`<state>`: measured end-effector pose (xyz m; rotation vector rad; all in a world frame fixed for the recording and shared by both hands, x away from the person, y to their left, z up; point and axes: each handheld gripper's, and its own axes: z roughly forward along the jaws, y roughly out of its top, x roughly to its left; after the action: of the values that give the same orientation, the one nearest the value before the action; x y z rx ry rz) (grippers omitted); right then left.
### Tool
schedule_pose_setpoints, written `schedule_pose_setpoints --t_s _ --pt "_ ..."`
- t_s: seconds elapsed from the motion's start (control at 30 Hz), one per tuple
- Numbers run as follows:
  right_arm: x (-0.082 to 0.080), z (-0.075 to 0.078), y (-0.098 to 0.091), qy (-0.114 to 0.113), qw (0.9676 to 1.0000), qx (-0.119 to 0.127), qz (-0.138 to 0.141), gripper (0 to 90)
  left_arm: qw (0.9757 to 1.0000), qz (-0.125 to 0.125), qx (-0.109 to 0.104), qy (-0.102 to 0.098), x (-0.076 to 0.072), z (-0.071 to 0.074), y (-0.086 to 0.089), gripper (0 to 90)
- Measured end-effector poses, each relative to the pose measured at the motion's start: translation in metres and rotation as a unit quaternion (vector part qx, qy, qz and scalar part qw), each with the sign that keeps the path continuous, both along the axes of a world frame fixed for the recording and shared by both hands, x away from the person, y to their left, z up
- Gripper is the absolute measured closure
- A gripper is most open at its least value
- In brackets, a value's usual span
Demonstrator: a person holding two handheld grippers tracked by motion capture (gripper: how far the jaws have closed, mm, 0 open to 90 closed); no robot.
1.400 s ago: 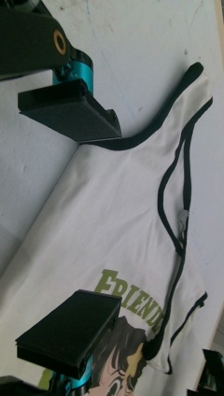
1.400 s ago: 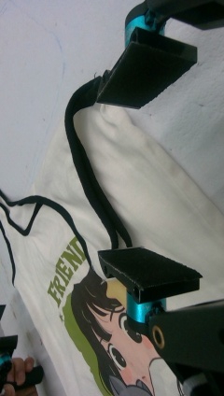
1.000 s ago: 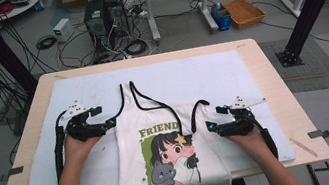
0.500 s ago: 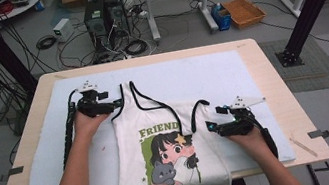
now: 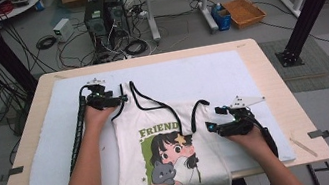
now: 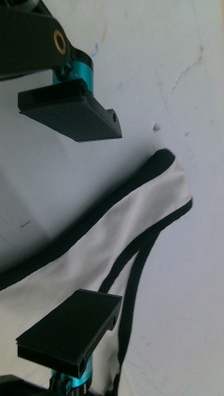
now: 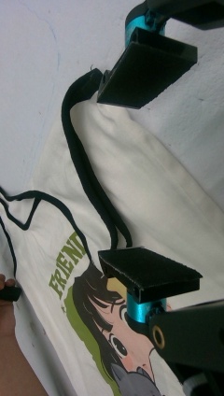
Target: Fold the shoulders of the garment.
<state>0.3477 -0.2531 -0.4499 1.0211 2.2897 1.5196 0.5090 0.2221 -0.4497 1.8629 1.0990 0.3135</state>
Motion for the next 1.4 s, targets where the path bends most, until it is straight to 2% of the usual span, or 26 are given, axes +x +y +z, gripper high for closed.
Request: schedule_pose_setpoints --t_s 0.03,0.1,0.17,0.23,0.33,0.37,0.63,0.77,0.83,0.87,0.93,1.0,1.07,1.17,1.2,1.3,1.4 --pt "0.0 0.0 0.0 0.001 1.0 -0.001 0.0 21.2 1.0 0.002 0.0 0.003 0.001 0.0 0.001 17.1" --pt "0.001 0.0 0.0 0.003 1.0 0.001 0.001 21.2 0.9996 -0.006 0.022 0.018 0.006 0.001 -0.002 17.1" --pt "0.001 0.0 0.0 0.004 1.0 0.001 0.001 21.3 0.9991 -0.011 0.037 0.016 0.011 0.004 -0.007 17.1" --pt "0.001 0.0 0.0 0.005 1.0 0.002 0.001 21.3 0.9995 -0.009 0.03 0.01 0.016 0.007 -0.009 17.1" --pt "0.001 0.0 -0.001 0.004 1.0 0.003 0.0 21.3 0.9984 -0.017 0.048 0.025 0.025 0.007 -0.016 17.1" --pt "0.001 0.0 -0.001 0.007 1.0 0.003 0.0 21.2 0.9981 -0.02 0.053 0.024 0.029 0.008 -0.019 17.1" --pt "0.002 -0.001 -0.001 0.008 0.9999 0.005 0.005 21.2 0.9971 -0.023 0.063 0.034 0.053 0.01 -0.039 17.1" --pt "0.002 -0.001 -0.001 0.008 0.9999 0.006 0.007 21.3 0.9946 -0.03 0.088 0.045 0.06 0.007 -0.055 17.3" --pt "0.002 0.0 -0.001 0.008 0.9999 0.006 0.008 21.3 0.9922 -0.028 0.116 0.037 0.059 0.006 -0.059 20.0" --pt "0.002 -0.001 -0.001 0.007 0.9999 0.005 0.008 21.3 0.9902 -0.027 0.133 0.03 0.058 0.007 -0.06 24.4" --pt "0.002 0.0 -0.001 0.007 0.9999 0.005 0.008 21.3 0.9912 -0.034 0.125 0.028 0.057 0.009 -0.058 36.6" --pt "0.002 0.0 -0.001 0.007 0.9999 0.002 0.009 21.3 0.9924 -0.038 0.115 0.021 0.054 0.008 -0.059 56.6" --pt "0.002 0.0 0.0 0.007 0.9999 0.002 0.011 21.3 0.9926 -0.037 0.115 0.008 0.05 0.006 -0.061 61.0" --pt "0.001 0.0 0.0 0.007 0.9999 0.001 0.011 21.3 0.995 -0.047 0.088 -0.001 0.046 0.002 -0.06 75.1" --pt "0.001 0.0 0.0 0.007 0.9999 0.001 0.01 21.3 0.9948 -0.05 0.089 -0.001 0.046 0.002 -0.059 79.7" --pt "0.001 0.0 0.0 0.005 0.9999 0.0 0.009 21.2 0.9926 -0.051 0.108 -0.019 0.042 0.007 -0.062 81.4" --pt "0.001 0.0 0.0 0.005 0.9999 -0.002 0.01 21.3 0.9926 -0.055 0.105 -0.029 0.036 0.014 -0.061 81.5"
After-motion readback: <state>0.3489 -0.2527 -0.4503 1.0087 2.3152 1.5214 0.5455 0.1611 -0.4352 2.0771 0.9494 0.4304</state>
